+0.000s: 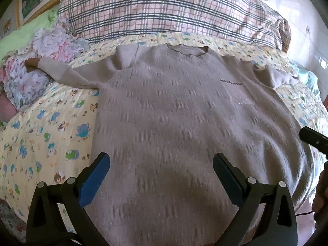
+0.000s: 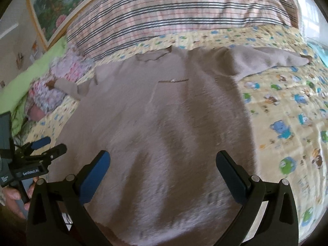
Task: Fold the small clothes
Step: 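Grasp the brown sleeve cuff with the right gripper and lift it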
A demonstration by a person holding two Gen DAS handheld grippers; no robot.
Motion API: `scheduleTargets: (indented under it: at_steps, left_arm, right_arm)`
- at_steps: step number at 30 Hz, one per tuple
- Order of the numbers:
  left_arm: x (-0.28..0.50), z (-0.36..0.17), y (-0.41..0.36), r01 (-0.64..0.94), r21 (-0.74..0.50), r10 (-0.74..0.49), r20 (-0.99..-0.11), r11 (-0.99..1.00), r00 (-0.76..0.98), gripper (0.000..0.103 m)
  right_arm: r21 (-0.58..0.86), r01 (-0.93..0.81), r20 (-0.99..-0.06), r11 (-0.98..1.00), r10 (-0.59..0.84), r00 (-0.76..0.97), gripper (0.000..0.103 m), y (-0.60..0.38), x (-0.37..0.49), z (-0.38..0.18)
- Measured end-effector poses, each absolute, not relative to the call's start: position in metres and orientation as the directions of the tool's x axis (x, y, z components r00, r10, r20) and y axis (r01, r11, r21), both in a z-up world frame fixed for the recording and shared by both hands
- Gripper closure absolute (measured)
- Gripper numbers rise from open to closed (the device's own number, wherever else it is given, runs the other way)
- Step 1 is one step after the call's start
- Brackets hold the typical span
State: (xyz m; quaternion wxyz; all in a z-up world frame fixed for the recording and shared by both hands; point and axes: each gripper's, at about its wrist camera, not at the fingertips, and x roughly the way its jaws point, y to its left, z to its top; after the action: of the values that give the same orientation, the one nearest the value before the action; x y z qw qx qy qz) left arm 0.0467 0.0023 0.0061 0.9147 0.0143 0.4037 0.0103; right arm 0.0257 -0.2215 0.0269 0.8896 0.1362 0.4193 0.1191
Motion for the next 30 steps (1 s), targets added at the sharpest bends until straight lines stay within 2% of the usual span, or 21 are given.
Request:
scheduleTargets:
  at_steps: [11,21,24,28,30]
  left_arm:
    - [0.097,0.019,0.000,-0.016,0.098,0.084,-0.738,0.995,0.670,0.002]
    - [0.177,0.028,0.002,-0.037,0.038,0.053,-0.733,0.999,0.678,0.002]
    - [0.200,0.026,0.002,-0.035,0.024,0.041,-0.727,0.999,0.686,0.002]
    - [0.232,0.021,0.004,-0.033,-0.001,0.021,-0.730,0.999,0.683,0.002]
    - [0.252,0.015,0.007,-0.042,0.005,0.032,-0.744,0.999,0.667,0.002]
  right_arm:
    - [0.392,0.083,-0.693,0.916,0.234,0.681,0.000,-0.323,0.070,0.034]
    - [0.467,0.354,-0.708,0.810,0.103,0.699,0.001,-0.459,0.126,0.027]
    - [0.458,0.403,-0.715,0.792,0.059,0.697,0.005,-0.491,0.143,0.028]
    - [0.427,0.466,-0.746,0.775,0.011,0.665,0.020,-0.529,0.173,0.025]
    - [0.411,0.491,-0.762,0.768,-0.007,0.648,0.022,-0.548,0.191,0.020]
